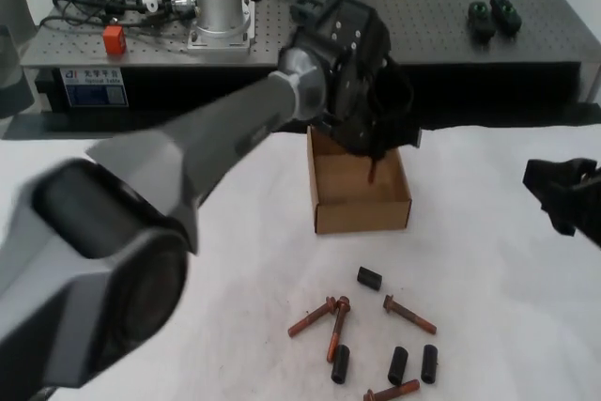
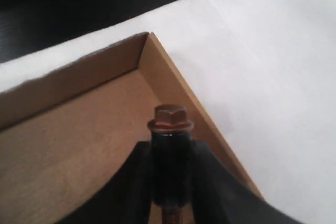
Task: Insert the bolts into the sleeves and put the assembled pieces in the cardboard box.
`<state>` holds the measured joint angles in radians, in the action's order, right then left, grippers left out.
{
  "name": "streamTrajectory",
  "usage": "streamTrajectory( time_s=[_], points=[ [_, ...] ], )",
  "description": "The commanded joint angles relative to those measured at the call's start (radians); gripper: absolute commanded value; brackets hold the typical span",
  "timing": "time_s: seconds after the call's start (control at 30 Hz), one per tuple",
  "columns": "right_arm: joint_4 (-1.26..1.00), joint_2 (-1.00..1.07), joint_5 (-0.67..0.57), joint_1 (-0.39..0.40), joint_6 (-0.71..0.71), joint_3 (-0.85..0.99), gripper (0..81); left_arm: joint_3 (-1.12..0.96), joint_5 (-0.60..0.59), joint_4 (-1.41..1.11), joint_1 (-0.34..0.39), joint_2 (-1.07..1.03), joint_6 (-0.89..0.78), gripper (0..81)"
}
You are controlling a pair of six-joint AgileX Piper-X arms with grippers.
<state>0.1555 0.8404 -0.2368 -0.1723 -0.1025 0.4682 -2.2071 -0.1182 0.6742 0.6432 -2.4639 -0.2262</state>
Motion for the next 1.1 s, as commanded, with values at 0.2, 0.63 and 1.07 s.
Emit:
streamTrajectory(
  time_s=[0.2, 0.63, 1.07],
  points=[
    [0.046, 0.059, 0.056, 0.006, 0.12, 0.004, 44.9, -0.053, -0.074, 0.028, 0.0, -0.041, -0.036, 18.3],
    [0.303, 0.466, 0.092, 0.234, 0.355, 0.241, 44.3, -0.032, 0.146, 0.358, -0.008, 0.185, 0.094, 27.8],
    [0.629, 0.923, 0.159, 0.399, 0.549, 0.659, 36.8, 0.721, 0.21, 0.139, -0.067, 0.708, 0.136, 27.4]
  ],
)
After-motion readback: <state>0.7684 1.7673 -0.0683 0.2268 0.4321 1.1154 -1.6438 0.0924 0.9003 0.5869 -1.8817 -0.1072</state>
